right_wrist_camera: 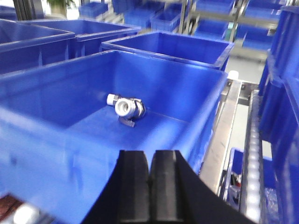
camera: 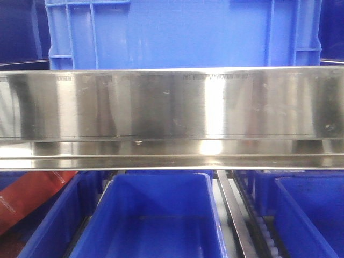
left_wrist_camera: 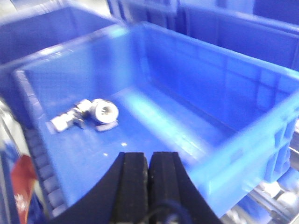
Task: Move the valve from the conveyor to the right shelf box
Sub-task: 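Raise both empty grippers up out of the blue box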
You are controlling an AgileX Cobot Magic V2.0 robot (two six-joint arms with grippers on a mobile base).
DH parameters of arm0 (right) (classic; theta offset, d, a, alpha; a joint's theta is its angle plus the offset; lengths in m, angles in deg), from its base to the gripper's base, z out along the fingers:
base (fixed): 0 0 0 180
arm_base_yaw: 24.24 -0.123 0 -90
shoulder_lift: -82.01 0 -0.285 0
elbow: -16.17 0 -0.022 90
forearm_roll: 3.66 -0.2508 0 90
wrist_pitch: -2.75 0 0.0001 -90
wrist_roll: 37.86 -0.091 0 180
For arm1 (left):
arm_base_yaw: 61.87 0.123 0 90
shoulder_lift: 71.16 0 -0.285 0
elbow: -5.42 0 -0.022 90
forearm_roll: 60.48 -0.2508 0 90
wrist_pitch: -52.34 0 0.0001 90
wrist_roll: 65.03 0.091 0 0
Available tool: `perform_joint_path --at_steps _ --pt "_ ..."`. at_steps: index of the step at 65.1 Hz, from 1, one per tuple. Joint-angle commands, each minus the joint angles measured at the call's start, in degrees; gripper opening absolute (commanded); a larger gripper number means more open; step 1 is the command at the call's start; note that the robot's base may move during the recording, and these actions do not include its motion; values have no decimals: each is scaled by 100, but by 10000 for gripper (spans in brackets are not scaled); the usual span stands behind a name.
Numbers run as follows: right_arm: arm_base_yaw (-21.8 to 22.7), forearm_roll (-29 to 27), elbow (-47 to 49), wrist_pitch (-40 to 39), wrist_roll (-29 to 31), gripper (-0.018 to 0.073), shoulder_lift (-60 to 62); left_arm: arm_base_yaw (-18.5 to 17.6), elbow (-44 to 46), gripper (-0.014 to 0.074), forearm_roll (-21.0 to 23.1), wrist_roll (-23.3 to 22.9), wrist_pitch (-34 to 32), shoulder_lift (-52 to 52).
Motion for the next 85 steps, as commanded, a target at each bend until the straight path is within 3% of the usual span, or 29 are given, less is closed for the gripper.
perform_joint_path --at_steps 1,17,33,85 --pt "-15 82 -780 -511 27 -158 616 -11 -928 -111 30 -4 -823 671" --pt "-15 82 -2296 -624 27 -158 1903 -11 -3499 -111 327 -4 -2433 2602" --pt "-15 82 -2817 -607 27 -158 2319 -11 -5184 -111 447 -4 -3176 3813" --pt "-15 82 -2811 -619 27 -158 2319 -11 -5469 -111 404 -4 -3377 4219"
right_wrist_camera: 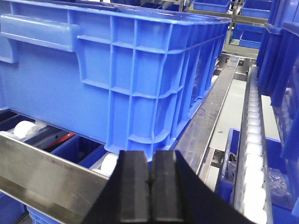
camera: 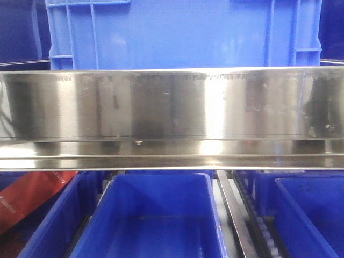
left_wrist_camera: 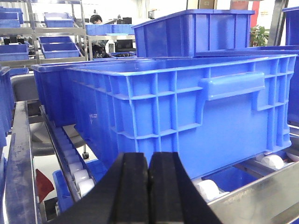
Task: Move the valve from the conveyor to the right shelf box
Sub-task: 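Raise both empty grippers up out of the blue box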
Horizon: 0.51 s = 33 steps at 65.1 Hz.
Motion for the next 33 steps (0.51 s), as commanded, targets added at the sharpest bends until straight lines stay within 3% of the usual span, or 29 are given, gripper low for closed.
perform_joint_path --at_steps 1,9,16,18,33 --pt "-15 28 -14 -144 27 -158 32 -11 -7 -111 -21 -4 -122 74" --pt "-15 28 -14 -144 27 -158 32 249 -146 -111 -357 -113 -98 188" --pt "-15 28 -14 -144 27 -158 32 766 -486 -111 -1019 -1287 -99 461" --pt "-15 28 -14 -144 27 -158 32 916 -560 -111 -1124 -1420 -99 551" --pt "-15 28 -14 -144 27 -158 32 2208 -1440 -111 -1230 -1435 -99 1420"
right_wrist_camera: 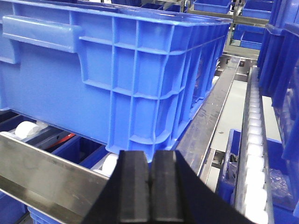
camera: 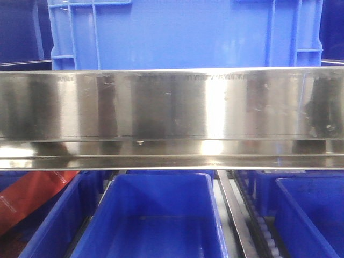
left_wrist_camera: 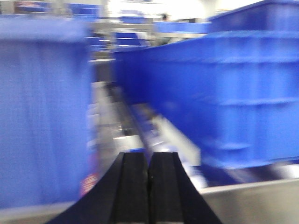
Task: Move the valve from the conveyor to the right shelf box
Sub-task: 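Raise both empty grippers up out of the blue box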
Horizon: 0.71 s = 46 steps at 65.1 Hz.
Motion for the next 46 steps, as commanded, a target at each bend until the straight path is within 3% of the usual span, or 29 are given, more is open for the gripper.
perform_joint_path --at_steps 1,14,46 --pt "-15 28 -14 -144 27 -158 32 425 -294 -111 -58 -74 -77 339" --pt "-15 28 -14 -144 27 -158 32 1000 -770 -111 33 -74 -210 742" --pt "-15 28 -14 -144 27 -158 32 1012 -770 -111 45 -62 -87 742"
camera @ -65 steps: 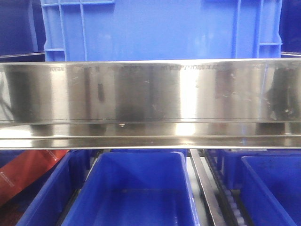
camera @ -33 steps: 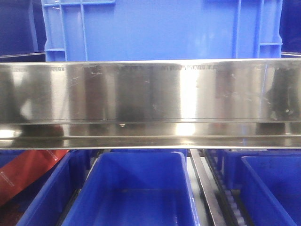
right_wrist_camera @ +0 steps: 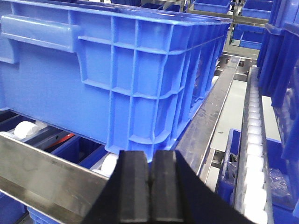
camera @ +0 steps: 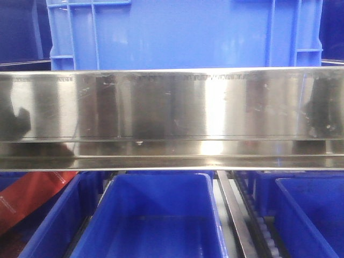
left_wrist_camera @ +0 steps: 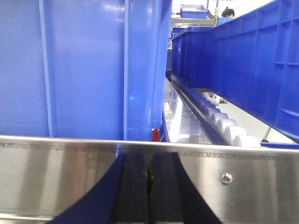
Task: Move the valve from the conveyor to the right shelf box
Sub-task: 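Raise both empty grippers up out of the blue box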
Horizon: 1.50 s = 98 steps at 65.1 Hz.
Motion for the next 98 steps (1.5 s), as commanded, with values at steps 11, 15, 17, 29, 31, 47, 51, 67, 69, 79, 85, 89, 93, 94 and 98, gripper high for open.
perform_joint_path --at_steps 11,15,17,29,31,47,51,67,69,79,85,89,93,94,98 --pt "-15 28 -1 -133 27 -158 32 10 5 -111 41 -18 -131 28" --pt "-15 28 -1 -133 27 -158 32 10 5 -111 41 -18 -131 28" --pt "-15 28 -1 -133 27 -158 32 10 5 -111 41 -18 -131 28" --pt "-15 28 -1 -133 27 -158 32 10 5 -111 41 -18 -131 28" --pt "-15 28 -1 -133 27 -158 32 10 5 -111 41 -18 -131 28" --pt "72 54 -11 -143 27 -158 56 10 5 -111 41 -18 -131 28" --pt "291 71 -24 -143 27 -158 105 10 5 -111 41 -18 -131 28" --pt "1720 80 -629 -770 16 -158 680 10 5 -111 41 -18 -131 28" --pt "1854 80 -769 -897 16 -158 800 10 5 -111 41 -18 -131 28" --pt "2297 -3 -1557 -1458 -82 -158 1338 10 5 -111 41 -18 -131 28" --pt "2406 -127 -1985 -1635 -82 -158 1619 10 5 -111 41 -18 -131 28" --pt "2430 -149 -2216 -1647 -82 -158 1720 10 5 -111 41 -18 -131 28" --pt "2432 -149 -2348 -1746 -82 -158 1720 10 5 -111 41 -18 -131 28" --pt "2432 -152 -2348 -1802 -82 -158 1720 10 5 -111 41 -18 -131 28" --pt "2432 -180 -2348 -1912 -82 -158 1720 10 5 -111 41 -18 -131 28"
